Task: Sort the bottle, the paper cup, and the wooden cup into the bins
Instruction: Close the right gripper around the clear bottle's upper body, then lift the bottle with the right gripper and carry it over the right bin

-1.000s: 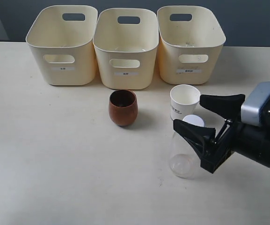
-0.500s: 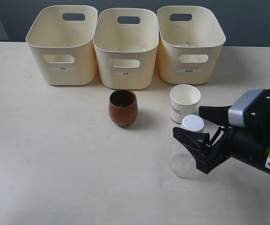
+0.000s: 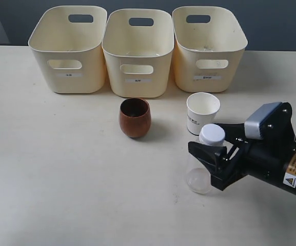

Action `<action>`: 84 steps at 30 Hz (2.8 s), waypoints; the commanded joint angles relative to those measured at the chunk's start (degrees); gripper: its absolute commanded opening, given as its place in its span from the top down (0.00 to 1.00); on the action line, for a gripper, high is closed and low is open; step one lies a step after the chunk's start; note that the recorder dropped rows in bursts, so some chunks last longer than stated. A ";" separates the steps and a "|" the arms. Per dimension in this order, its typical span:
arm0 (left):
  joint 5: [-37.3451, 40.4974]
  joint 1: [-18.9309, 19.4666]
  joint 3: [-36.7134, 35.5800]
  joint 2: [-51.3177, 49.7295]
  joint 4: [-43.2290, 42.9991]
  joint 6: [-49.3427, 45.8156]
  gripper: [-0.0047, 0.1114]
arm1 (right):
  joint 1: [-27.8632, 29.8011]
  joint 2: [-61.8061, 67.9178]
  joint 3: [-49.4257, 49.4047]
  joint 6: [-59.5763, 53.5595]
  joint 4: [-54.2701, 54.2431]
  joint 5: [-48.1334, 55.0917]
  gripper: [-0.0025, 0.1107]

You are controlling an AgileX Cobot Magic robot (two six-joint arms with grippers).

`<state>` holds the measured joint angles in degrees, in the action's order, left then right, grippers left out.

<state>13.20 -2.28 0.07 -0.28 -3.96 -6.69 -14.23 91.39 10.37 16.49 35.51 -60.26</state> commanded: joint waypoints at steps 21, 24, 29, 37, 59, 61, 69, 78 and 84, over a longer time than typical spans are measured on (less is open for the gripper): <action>-0.36 -0.18 -0.07 0.28 0.00 0.11 0.96 | -0.22 -2.94 2.14 4.23 -1.31 -9.70 0.98; -0.36 -0.18 -0.07 0.28 0.00 0.11 0.96 | -0.22 -5.08 3.20 4.95 -3.55 -9.70 0.98; -0.27 -0.18 -0.07 0.28 0.00 0.11 0.96 | -0.22 -9.37 5.57 6.75 -7.04 -9.70 0.98; -0.27 -0.18 -0.07 0.28 0.00 0.11 0.96 | -0.22 -12.78 13.11 10.53 -13.09 -7.62 0.98; -0.27 -0.18 -0.07 0.28 0.00 0.11 0.96 | -0.22 -12.05 30.02 -3.07 -25.64 15.55 0.98; -0.27 -0.18 -0.07 0.28 0.00 0.11 0.96 | -0.22 -10.73 31.46 -4.54 -25.64 16.20 0.98; -0.40 -0.18 -0.07 0.28 0.00 0.11 0.96 | -0.22 -3.25 38.28 -4.67 -26.84 18.00 0.98; -0.40 -0.18 -0.07 0.28 0.00 0.11 0.96 | -0.22 6.59 46.93 -6.63 -27.23 17.65 0.98; -0.40 -0.18 -0.07 0.28 0.00 0.11 0.96 | -0.22 12.76 52.29 -6.63 -28.68 14.59 0.98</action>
<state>13.20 -2.28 0.07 -0.28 -3.96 -6.69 -14.23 101.80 60.31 10.31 8.44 -43.15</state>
